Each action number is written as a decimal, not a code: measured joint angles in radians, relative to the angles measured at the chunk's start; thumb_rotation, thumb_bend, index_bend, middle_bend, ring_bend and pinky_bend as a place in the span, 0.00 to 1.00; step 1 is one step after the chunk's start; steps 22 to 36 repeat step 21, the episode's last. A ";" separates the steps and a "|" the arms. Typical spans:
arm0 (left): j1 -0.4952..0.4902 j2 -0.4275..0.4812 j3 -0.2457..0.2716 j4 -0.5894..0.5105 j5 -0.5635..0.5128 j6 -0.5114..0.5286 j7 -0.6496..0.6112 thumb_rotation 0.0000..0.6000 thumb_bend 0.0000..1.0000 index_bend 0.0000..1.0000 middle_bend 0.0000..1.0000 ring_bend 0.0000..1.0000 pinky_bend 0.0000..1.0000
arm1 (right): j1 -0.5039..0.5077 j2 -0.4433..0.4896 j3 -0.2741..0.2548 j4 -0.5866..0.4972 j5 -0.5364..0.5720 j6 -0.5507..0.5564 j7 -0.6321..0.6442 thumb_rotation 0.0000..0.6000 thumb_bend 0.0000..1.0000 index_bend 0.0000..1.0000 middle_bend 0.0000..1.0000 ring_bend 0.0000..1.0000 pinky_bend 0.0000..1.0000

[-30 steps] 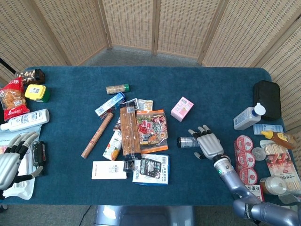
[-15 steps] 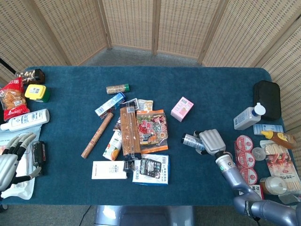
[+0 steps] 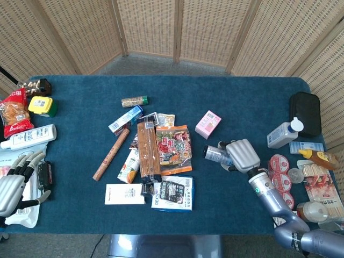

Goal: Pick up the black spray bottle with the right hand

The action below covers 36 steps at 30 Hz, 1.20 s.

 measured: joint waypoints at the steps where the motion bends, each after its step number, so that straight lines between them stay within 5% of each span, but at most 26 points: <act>1: 0.001 0.001 0.001 -0.002 0.004 0.003 0.000 1.00 0.30 0.00 0.00 0.00 0.00 | 0.008 0.022 0.014 -0.033 0.008 -0.003 -0.006 1.00 0.29 0.64 0.91 0.69 0.68; 14: 0.011 0.006 0.007 0.008 0.019 0.022 -0.023 1.00 0.30 0.00 0.00 0.00 0.00 | 0.113 0.180 0.147 -0.288 0.141 -0.016 -0.115 1.00 0.29 0.63 0.90 0.69 0.68; 36: 0.009 -0.003 0.004 0.021 0.015 0.020 -0.035 1.00 0.31 0.00 0.00 0.00 0.00 | 0.150 0.197 0.155 -0.322 0.187 -0.013 -0.158 1.00 0.29 0.64 0.91 0.69 0.68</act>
